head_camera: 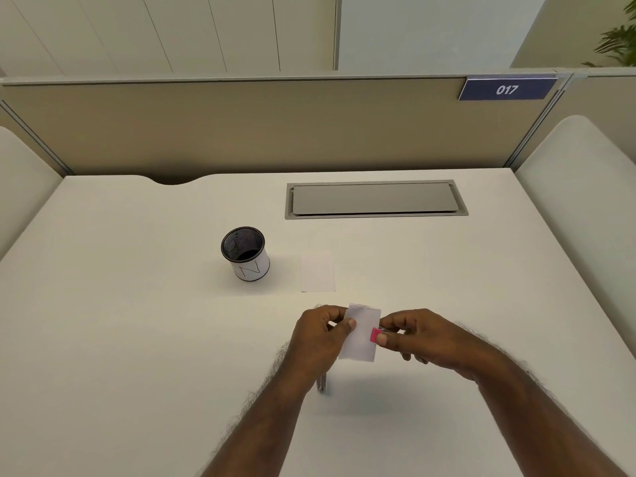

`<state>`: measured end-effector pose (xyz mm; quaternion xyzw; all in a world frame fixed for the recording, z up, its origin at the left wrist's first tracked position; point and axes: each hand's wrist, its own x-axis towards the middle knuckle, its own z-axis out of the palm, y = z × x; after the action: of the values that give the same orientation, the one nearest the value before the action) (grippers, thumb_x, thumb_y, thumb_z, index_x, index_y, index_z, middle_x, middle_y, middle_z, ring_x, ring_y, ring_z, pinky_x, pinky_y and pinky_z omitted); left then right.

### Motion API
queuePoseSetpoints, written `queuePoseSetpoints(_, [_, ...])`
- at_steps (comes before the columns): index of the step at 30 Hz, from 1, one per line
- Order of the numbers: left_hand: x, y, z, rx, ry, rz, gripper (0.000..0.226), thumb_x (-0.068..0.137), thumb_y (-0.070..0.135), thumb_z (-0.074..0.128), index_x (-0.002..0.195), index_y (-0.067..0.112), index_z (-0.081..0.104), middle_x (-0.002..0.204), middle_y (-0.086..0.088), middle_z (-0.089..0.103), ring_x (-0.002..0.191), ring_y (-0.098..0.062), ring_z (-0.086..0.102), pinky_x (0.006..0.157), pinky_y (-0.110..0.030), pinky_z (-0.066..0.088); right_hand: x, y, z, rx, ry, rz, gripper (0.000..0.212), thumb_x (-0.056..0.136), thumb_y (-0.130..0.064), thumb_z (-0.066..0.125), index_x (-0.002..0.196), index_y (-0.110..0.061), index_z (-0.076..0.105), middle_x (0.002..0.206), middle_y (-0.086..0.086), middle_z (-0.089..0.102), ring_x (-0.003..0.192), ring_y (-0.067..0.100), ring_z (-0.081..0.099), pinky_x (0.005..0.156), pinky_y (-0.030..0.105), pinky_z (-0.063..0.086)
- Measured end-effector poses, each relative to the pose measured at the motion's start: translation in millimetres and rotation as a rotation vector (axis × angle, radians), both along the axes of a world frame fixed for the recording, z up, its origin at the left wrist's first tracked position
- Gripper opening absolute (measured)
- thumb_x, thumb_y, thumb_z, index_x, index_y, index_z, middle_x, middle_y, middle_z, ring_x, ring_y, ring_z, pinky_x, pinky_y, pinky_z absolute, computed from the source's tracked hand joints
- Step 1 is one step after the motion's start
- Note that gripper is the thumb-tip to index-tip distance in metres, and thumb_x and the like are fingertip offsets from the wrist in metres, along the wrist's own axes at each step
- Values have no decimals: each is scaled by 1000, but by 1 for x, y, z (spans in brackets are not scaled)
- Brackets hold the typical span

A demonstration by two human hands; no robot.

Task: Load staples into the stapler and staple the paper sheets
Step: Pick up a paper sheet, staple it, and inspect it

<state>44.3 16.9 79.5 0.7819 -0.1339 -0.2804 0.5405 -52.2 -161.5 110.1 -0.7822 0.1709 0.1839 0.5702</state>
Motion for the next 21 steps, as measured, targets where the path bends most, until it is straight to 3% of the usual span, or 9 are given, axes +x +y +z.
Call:
queuePoseSetpoints(4, [-3,-1,1,6,28,-38,13,90,19,64,89,24,77,95,4,72,75,-21,68,70,-43,58,1,6,-4,27,2,5,36,75,-62,70,91,-30,74,72,-13,65,62,7,54,50,20,37])
queuePoseSetpoints(8, [-5,-1,2,-4,56,-46,15,90,17,64,88,23,77,94,3,72,79,-24,70,72,-45,61,2,10,-6,33,-1,-9,30,75,-57,71,92,-33,75,78,-11,71,66,5,61,50,21,37])
queuePoseSetpoints(15, [-4,2,4,-13,95,-75,15,92,13,63,97,13,77,93,0,74,68,-13,67,61,-27,59,2,14,-9,85,6,-51,23,75,-51,72,89,-33,76,76,-9,72,70,6,63,52,22,38])
queuePoseSetpoints(21, [-4,3,3,-21,122,-93,15,92,14,63,99,14,76,88,-2,76,69,-17,69,67,-33,61,1,14,-16,105,7,-106,28,73,-50,73,88,-27,77,75,3,69,68,13,55,54,24,33])
